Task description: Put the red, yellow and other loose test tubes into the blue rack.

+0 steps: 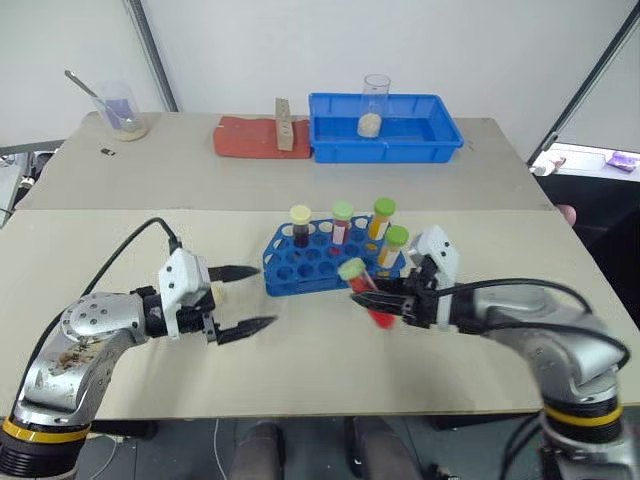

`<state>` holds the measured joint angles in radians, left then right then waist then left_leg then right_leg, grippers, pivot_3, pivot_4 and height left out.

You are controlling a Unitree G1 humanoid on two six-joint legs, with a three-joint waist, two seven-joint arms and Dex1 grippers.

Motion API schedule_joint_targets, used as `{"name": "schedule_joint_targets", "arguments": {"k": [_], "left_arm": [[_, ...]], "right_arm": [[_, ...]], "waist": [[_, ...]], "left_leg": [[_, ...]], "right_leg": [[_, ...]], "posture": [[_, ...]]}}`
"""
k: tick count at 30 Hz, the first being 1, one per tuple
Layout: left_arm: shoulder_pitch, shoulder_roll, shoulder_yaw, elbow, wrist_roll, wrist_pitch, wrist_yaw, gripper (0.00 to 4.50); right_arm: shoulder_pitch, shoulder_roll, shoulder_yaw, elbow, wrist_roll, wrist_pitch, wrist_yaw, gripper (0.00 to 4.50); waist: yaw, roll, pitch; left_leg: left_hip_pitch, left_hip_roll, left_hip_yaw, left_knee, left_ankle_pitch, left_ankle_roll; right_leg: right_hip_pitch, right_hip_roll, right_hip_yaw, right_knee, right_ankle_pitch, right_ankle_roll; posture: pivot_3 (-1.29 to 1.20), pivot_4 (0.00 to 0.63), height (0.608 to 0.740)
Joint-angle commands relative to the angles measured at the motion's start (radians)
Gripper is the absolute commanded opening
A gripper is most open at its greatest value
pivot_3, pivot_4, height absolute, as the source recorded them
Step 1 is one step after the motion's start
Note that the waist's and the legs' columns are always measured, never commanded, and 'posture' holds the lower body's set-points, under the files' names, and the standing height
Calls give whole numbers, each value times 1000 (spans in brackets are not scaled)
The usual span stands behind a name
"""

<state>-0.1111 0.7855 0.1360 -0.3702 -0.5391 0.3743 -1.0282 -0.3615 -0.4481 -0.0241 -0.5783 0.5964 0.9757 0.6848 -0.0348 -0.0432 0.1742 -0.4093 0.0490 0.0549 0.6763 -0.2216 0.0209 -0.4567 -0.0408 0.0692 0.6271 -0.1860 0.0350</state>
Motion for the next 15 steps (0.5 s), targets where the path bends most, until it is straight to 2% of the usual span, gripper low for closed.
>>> {"name": "schedule_joint_targets", "arguments": {"k": [1, 8, 15], "left_arm": [[-12, -3, 2, -19, -12, -7, -5, 4500], [-49, -23, -40, -46, -20, 14, 3, 4500], [-64, -36, -58, -71, -29, 38, 23, 4500]], "right_arm": [[-16, 126, 23, 28, -84, -236, -95, 1023], [7, 306, 80, 232, -251, -611, -187, 1022], [13, 377, 130, 398, -364, -832, -235, 1022]], "waist": [[-4, 0, 0], [-6, 0, 0], [-10, 0, 0]], "left_leg": [[0, 0, 0, 0, 0, 0], [1, 0, 0, -1, 0, 0], [1, 0, 0, -2, 0, 0]], "right_leg": [[0, 0, 0, 0, 0, 0], [0, 0, -1, 1, 1, -1], [0, 0, 0, 2, 1, -1]], "posture": [[0, 150, 740], [0, 150, 740], [0, 150, 740]]}}
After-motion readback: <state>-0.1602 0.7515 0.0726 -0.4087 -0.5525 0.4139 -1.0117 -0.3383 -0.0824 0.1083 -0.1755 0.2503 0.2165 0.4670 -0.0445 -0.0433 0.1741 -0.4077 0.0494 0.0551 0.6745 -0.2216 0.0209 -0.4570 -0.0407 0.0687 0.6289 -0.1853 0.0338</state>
